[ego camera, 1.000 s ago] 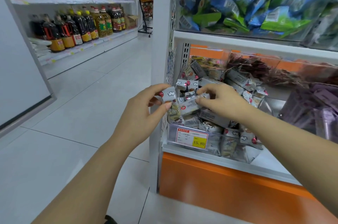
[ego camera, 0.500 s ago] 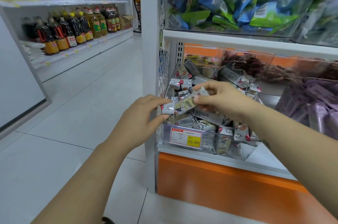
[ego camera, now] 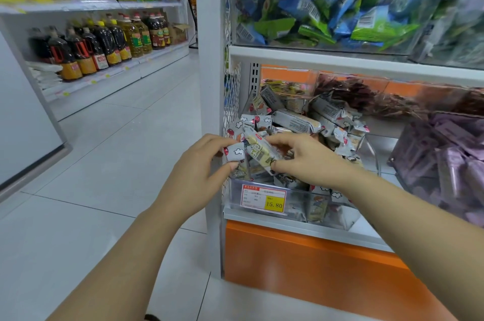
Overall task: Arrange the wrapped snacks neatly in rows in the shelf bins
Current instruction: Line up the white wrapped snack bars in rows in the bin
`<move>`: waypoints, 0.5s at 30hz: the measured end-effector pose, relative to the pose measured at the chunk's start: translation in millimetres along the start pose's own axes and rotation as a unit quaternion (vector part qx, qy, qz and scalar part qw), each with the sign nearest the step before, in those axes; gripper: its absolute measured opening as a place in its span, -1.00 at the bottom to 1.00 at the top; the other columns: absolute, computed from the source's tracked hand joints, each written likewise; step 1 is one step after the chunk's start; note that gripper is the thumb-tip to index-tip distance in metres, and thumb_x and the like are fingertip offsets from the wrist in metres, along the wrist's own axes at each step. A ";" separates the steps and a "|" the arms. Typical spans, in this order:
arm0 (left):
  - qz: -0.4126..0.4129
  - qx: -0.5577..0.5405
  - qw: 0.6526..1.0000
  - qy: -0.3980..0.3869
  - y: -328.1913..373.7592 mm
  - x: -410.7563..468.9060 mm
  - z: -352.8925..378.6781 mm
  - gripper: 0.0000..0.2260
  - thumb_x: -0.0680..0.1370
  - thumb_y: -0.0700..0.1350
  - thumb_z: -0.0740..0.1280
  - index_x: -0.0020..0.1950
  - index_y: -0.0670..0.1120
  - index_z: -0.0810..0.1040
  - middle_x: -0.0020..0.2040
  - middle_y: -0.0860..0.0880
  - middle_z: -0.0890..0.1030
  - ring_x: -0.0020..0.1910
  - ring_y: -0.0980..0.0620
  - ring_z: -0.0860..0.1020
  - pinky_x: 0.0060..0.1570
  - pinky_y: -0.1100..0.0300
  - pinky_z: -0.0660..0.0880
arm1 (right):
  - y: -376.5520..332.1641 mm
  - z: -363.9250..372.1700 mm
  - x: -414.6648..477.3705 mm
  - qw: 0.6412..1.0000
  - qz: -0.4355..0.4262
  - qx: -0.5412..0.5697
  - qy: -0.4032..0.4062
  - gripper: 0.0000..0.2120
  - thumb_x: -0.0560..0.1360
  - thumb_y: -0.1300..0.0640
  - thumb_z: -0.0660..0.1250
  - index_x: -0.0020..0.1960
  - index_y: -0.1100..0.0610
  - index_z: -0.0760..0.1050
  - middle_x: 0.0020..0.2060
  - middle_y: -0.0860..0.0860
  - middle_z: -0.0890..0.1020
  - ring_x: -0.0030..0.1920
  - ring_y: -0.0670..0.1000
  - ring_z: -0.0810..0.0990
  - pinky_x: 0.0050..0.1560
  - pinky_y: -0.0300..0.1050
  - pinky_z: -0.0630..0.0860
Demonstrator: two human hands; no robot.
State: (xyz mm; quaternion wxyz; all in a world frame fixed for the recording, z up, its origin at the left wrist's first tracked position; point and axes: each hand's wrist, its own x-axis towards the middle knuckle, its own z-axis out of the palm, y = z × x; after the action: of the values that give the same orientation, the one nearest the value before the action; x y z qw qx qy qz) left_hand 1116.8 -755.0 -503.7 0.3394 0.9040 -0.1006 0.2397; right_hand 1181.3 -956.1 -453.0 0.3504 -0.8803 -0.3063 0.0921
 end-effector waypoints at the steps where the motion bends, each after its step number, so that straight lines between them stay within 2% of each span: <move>1: -0.001 -0.005 1.000 0.004 0.6 -0.6 -0.3 -0.68 0.54 -0.11 0.35 0.29 0.05 0.49 0.02 0.32 0.41 0.03 0.34 0.44 0.01 0.57 0.29 | -1.9 -0.5 0.3 1.000 -0.008 -0.012 0.000 -0.67 0.48 0.27 0.33 0.19 0.02 0.47 0.07 -0.03 0.54 -0.35 -0.23 0.46 -0.37 -0.43 0.33; 3: -0.005 -0.012 1.000 0.018 2.5 -1.0 -0.9 -0.67 0.53 -0.10 0.35 0.29 0.09 0.47 0.00 0.35 0.41 0.04 0.33 0.44 0.01 0.57 0.30 | -3.2 0.3 3.7 1.000 -0.009 -0.012 0.013 -0.67 0.46 0.28 0.36 0.09 -0.05 0.39 -0.06 -0.09 0.50 -0.27 -0.09 0.43 -0.29 -0.35 0.36; 5: -0.012 -0.017 0.999 0.034 4.1 0.3 -1.9 -0.66 0.53 -0.09 0.35 0.30 0.10 0.45 -0.01 0.35 0.41 0.03 0.31 0.44 0.02 0.52 0.32 | -3.6 5.0 10.8 0.999 -0.009 0.014 0.029 -0.65 0.43 0.31 0.38 0.05 -0.02 0.35 -0.13 -0.05 0.46 -0.20 -0.02 0.45 -0.17 -0.24 0.41; 7: -0.021 -0.015 0.999 0.039 4.5 1.8 -1.4 -0.64 0.53 -0.07 0.36 0.31 0.09 0.43 -0.01 0.31 0.43 0.02 0.26 0.45 0.06 0.39 0.36 | -6.8 12.1 18.7 0.999 -0.018 0.010 0.043 -0.64 0.43 0.30 0.37 0.10 0.01 0.34 -0.16 0.00 0.52 -0.23 0.01 0.51 -0.22 -0.21 0.45; 10: -0.032 0.018 0.999 0.024 3.1 1.7 1.2 -0.66 0.52 -0.03 0.37 0.27 0.11 0.42 0.07 0.14 0.52 0.10 0.16 0.44 0.12 0.19 0.41 | -8.2 21.0 26.0 0.999 -0.011 -0.046 0.027 -0.65 0.46 0.14 0.40 0.17 0.01 0.32 -0.26 -0.01 0.56 -0.31 -0.02 0.51 -0.36 -0.23 0.41; 12: -0.036 0.050 0.998 0.007 1.2 1.2 2.5 -0.67 0.52 -0.01 0.36 0.27 0.11 0.45 0.13 0.09 0.54 0.17 0.13 0.41 0.13 0.17 0.39 | -5.6 21.3 25.9 0.998 0.006 -0.061 0.017 -0.78 0.51 0.04 0.35 0.07 0.00 0.34 -0.33 -0.05 0.53 -0.34 -0.09 0.50 -0.40 -0.33 0.36; 14: -0.010 0.084 0.996 0.001 -1.5 1.1 3.8 -0.68 0.51 -0.01 0.37 0.26 0.09 0.50 0.16 0.11 0.54 0.18 0.11 0.37 0.07 0.22 0.34 | -3.2 19.4 24.1 0.999 0.021 -0.040 0.028 -0.82 0.55 -0.02 0.28 0.05 0.05 0.39 -0.25 -0.04 0.55 -0.22 -0.05 0.55 -0.27 -0.27 0.45; 15: 0.011 0.099 0.995 0.002 -2.4 1.2 4.7 -0.69 0.50 -0.01 0.39 0.24 0.07 0.53 0.16 0.11 0.53 0.18 0.11 0.36 0.04 0.24 0.32 | -1.5 18.8 24.4 0.998 0.024 -0.049 0.039 -0.74 0.56 -0.04 0.25 0.13 0.11 0.42 -0.17 0.01 0.57 -0.13 0.02 0.56 -0.17 -0.17 0.48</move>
State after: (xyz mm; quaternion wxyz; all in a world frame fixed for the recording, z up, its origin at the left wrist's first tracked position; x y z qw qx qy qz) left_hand 1120.4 -756.3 -507.6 0.2457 0.9315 -0.0856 0.2541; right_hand 1192.9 -930.0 -464.5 0.3164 -0.9065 -0.2748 0.0508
